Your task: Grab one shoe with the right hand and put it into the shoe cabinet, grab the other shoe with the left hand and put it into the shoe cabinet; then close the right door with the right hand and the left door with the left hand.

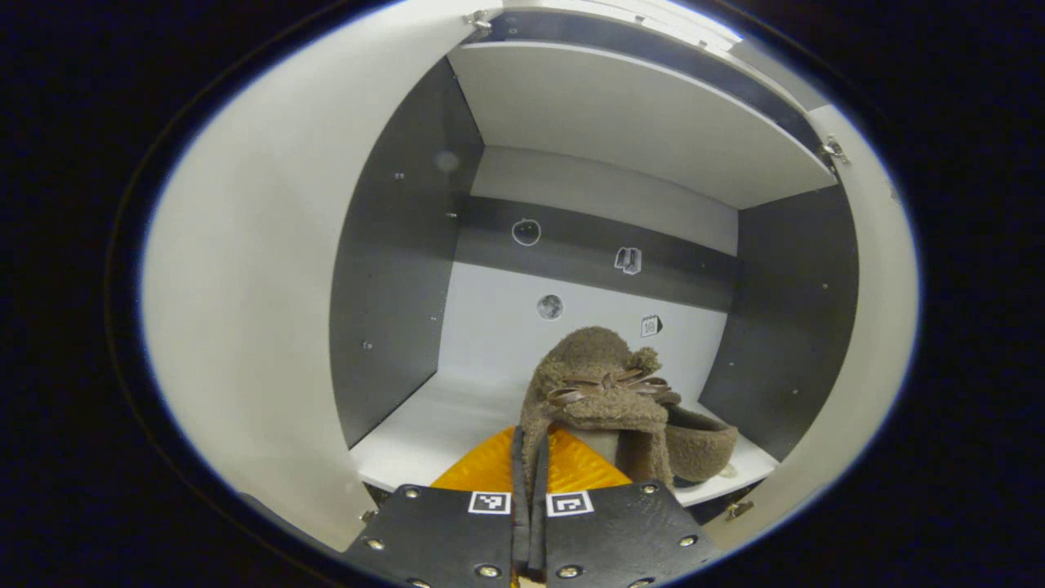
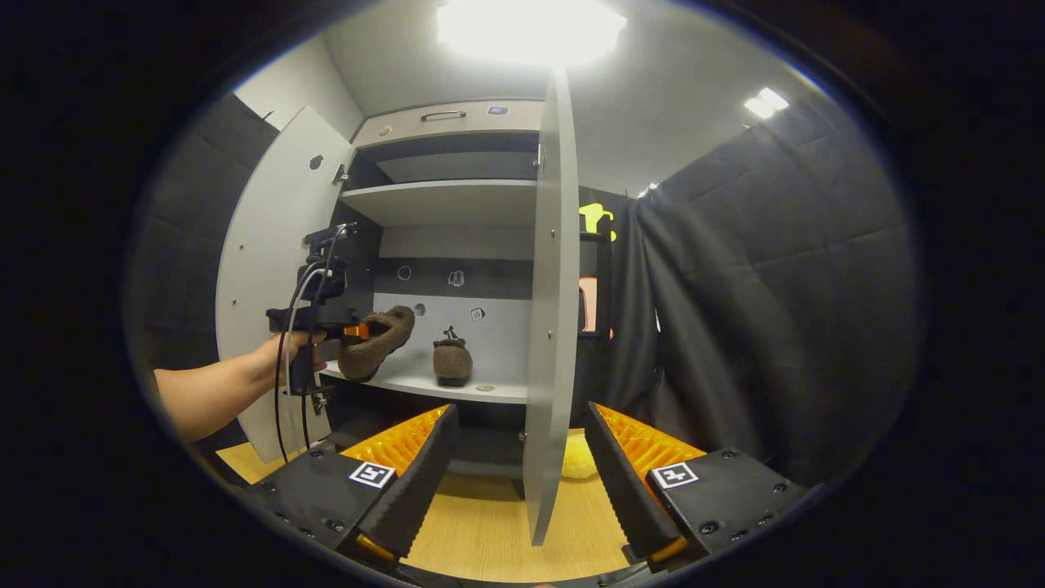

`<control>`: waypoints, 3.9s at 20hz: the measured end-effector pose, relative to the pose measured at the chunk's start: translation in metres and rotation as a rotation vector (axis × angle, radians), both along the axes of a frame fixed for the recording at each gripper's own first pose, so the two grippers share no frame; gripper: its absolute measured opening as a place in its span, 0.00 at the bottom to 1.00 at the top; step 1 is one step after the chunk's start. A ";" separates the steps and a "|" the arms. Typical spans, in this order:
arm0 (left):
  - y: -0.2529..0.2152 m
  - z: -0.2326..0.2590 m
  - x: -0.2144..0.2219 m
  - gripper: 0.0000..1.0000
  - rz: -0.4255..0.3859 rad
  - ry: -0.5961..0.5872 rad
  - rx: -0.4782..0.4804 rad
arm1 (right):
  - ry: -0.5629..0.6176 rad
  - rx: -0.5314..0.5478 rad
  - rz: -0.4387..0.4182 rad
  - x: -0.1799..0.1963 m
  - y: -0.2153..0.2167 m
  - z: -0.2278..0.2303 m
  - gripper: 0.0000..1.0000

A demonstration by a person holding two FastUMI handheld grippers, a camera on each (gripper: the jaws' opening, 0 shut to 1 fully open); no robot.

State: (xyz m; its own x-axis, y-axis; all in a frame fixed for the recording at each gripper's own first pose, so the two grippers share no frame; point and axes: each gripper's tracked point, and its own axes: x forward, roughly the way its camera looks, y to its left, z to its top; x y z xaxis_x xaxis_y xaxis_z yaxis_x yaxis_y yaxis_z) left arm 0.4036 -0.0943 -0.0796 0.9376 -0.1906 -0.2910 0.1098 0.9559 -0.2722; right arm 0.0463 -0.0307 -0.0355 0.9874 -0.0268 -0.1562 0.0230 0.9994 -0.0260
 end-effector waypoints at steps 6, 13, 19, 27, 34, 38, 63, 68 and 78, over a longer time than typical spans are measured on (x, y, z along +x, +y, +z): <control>-0.014 -0.044 0.056 0.01 0.011 0.145 0.058 | 0.037 -0.008 0.019 0.008 0.008 -0.016 0.98; -0.013 -0.042 0.070 0.26 -0.019 0.132 0.175 | 0.053 0.005 0.025 0.012 0.015 -0.023 0.98; -0.002 -0.006 0.039 1.00 -0.064 0.069 0.219 | 0.041 0.015 0.060 0.014 0.034 -0.019 0.98; 0.027 0.087 -0.043 1.00 -0.046 -0.100 0.187 | 0.008 0.032 0.076 0.008 0.050 -0.002 0.98; 0.067 0.125 -0.124 1.00 -0.021 -0.175 0.163 | -0.045 0.023 0.083 0.010 0.054 0.023 0.98; 0.092 0.135 -0.166 1.00 -0.010 -0.195 0.172 | -0.069 0.012 0.102 0.015 0.059 0.034 0.98; 0.163 0.101 -0.332 1.00 0.041 -0.195 0.207 | -0.125 0.054 0.161 0.001 0.070 0.069 0.98; 0.166 0.096 -0.334 1.00 0.032 -0.188 0.213 | -0.077 0.054 0.111 0.001 0.035 0.067 0.98; 0.169 0.082 -0.331 1.00 0.013 -0.169 0.205 | -0.045 0.002 -0.190 0.019 -0.084 0.083 0.98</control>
State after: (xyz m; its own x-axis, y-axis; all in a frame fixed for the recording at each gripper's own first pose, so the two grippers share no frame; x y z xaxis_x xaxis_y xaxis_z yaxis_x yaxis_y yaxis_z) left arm 0.0730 0.0743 0.0023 0.9782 -0.1312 -0.1610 0.1244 0.9909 -0.0516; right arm 0.0656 -0.1149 0.0475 0.9706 -0.2127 -0.1122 0.2120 0.9771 -0.0186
